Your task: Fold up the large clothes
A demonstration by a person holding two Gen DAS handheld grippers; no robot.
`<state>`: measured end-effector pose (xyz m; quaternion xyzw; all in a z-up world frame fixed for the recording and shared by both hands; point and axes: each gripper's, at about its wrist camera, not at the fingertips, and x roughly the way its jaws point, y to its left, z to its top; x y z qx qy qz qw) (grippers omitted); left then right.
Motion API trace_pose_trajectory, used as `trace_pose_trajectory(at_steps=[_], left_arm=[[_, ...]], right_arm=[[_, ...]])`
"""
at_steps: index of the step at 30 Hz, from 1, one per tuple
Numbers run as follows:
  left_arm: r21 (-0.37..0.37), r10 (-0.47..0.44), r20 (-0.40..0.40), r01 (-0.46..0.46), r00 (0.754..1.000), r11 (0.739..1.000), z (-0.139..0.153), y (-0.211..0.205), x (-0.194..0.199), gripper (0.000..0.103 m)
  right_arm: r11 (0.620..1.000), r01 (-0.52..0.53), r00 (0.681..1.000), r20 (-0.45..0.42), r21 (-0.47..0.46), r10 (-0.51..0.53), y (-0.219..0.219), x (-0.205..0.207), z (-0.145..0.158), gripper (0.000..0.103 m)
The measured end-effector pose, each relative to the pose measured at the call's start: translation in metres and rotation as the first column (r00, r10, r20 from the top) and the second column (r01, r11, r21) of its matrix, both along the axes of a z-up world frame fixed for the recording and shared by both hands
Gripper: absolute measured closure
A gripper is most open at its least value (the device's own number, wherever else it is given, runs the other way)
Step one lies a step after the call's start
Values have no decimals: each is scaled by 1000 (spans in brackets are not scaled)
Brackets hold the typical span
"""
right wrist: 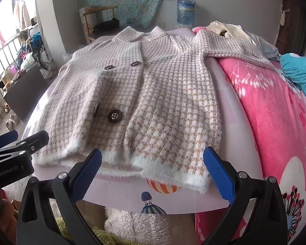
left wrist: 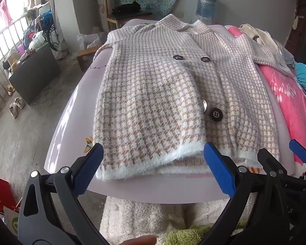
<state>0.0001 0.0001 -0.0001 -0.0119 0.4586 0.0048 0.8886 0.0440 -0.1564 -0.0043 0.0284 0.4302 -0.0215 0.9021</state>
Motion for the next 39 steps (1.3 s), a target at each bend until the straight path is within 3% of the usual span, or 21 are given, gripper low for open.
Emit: trace_pose_trajectory(at_steps=[39], left_arm=[[-3,1,7,-1,1000,1000,3,0,0,8]], right_arm=[[1000,2,1000,13,-13,-2,3,-1,4,6]])
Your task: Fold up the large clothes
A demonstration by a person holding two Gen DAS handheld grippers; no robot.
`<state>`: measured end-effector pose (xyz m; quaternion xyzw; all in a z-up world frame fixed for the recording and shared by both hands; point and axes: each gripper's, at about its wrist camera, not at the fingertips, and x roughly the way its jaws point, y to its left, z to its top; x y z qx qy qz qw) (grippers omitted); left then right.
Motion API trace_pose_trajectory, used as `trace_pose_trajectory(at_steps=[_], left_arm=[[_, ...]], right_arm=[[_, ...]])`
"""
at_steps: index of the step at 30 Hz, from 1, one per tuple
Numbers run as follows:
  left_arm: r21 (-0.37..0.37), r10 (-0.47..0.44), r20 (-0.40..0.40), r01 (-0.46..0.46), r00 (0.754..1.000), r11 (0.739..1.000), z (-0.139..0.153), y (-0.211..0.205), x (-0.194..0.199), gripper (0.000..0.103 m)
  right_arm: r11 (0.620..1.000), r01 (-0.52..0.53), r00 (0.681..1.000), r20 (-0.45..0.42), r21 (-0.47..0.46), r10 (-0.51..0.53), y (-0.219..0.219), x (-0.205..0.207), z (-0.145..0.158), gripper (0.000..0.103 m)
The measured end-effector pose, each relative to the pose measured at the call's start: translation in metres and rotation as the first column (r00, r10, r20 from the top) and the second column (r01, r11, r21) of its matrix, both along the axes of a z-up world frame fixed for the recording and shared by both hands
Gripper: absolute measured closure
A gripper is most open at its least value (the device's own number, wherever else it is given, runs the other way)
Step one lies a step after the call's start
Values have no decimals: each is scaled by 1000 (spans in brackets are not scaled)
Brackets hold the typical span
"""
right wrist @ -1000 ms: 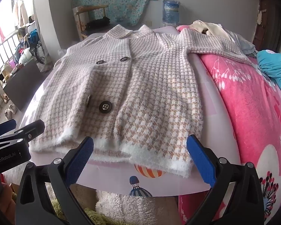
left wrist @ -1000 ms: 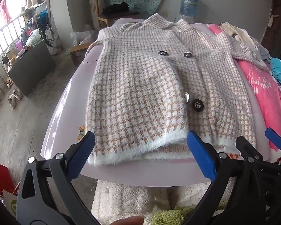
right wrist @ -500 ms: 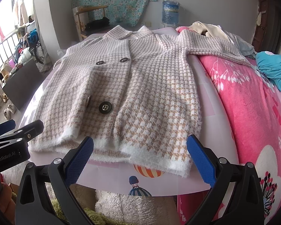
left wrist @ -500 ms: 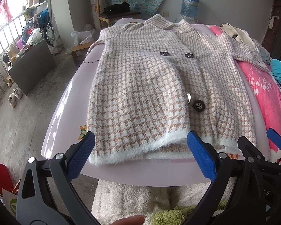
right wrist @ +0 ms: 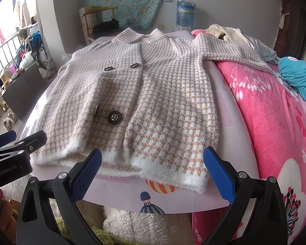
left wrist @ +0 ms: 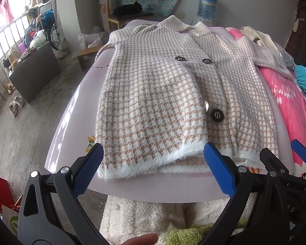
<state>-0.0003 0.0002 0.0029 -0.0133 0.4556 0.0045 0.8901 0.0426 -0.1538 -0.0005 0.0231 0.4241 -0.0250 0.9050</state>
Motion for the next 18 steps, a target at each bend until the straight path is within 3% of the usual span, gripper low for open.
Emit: trace_pose_trajectory(at_steps=[18], left_arm=[[-1,1,-1,-1,1000,1000,2,3,-1,8]], right_arm=[[1000,-1,1000,1,-4,1,-1,-1,1,6]])
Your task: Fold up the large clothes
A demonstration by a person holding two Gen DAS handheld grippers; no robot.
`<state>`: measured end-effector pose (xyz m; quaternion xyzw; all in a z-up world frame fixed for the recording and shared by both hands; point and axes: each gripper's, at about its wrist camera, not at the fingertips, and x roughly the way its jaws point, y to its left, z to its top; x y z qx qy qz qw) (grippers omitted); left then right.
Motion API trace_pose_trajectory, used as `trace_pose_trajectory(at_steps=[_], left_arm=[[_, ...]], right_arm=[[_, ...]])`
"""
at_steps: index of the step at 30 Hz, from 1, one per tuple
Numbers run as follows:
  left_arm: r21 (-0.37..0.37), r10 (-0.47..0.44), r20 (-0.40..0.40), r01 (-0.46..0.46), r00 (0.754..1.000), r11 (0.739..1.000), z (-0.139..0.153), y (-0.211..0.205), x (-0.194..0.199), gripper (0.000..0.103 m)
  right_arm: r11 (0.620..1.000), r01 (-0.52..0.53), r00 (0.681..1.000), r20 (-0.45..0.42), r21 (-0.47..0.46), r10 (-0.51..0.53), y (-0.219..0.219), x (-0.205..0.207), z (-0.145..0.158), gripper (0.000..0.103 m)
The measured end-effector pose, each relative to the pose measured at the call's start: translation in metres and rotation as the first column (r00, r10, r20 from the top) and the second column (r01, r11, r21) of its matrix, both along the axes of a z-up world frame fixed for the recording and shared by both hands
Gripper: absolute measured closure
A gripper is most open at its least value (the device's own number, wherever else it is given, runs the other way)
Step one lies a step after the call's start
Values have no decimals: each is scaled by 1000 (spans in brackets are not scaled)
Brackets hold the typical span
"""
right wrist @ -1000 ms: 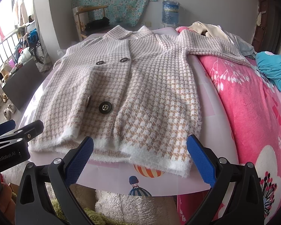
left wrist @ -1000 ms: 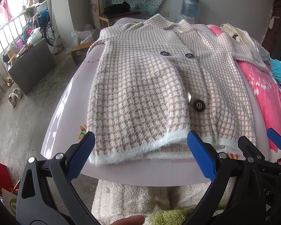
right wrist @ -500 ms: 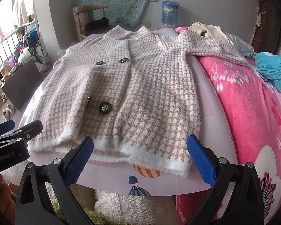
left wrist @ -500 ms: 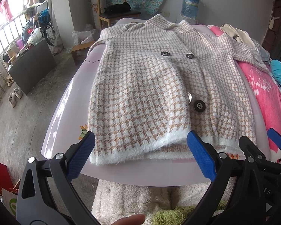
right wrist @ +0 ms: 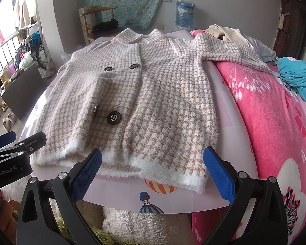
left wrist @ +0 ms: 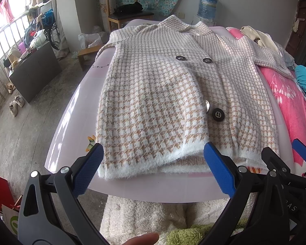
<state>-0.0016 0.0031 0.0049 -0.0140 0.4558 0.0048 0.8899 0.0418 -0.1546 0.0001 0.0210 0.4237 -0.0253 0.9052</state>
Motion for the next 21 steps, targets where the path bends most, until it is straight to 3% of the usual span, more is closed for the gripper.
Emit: trace_pose_trajectory(at_steps=[21], left_arm=[[1,3,-3,-3,1000,1000,-3,9,-1,8]], right_arm=[[1000,0,1000,-1,-3,0,0,1,0,6]])
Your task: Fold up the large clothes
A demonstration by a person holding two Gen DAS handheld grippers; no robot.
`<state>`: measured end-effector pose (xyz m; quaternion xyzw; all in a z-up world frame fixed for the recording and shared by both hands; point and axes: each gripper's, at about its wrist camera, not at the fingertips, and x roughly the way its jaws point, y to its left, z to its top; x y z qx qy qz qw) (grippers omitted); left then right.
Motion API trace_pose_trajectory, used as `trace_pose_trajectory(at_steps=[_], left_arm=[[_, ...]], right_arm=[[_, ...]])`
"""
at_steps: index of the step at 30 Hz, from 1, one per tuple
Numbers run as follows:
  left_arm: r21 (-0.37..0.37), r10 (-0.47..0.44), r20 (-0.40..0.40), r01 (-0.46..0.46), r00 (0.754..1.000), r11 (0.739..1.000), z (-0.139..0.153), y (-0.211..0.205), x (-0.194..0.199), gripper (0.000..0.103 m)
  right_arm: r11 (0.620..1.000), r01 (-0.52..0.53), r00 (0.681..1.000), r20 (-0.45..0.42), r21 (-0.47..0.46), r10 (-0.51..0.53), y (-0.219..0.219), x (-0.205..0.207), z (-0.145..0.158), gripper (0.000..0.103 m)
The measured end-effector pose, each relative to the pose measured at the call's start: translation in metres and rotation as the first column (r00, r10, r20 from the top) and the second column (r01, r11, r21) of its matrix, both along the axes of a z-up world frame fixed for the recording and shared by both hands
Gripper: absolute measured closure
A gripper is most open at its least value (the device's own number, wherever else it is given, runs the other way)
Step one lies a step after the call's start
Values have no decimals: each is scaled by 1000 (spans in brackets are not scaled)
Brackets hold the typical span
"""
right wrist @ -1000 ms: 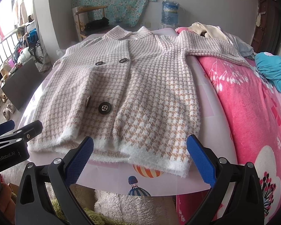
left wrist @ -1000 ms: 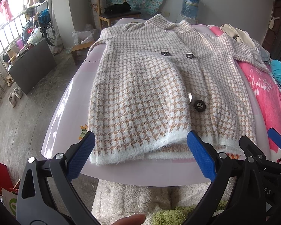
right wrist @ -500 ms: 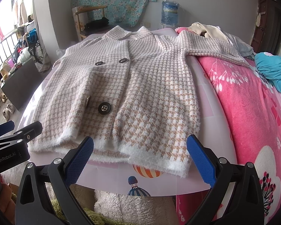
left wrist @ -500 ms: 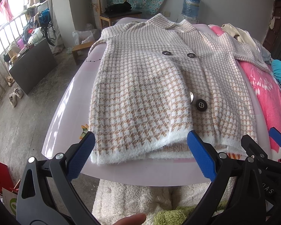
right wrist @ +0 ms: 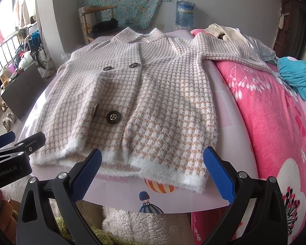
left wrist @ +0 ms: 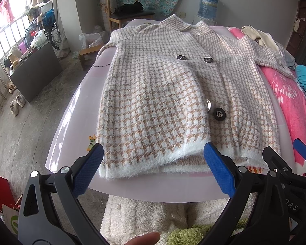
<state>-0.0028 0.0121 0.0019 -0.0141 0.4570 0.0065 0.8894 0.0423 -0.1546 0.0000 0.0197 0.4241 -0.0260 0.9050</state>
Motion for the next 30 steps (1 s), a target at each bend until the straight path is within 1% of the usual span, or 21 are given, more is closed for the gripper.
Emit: trace_pose_trajectory(at_steps=[22,30], left_arm=[[0,0,0,0,1000,1000,0,0,0,8],[-16,-9,-13,9,1000,1000,-2,2,-1,8]], right_arm=[[1000,3,1000,-4,-4,-3,-2,0,-1,6],[1000,8,1000,-4,-20,-8,-5,2,2,6]])
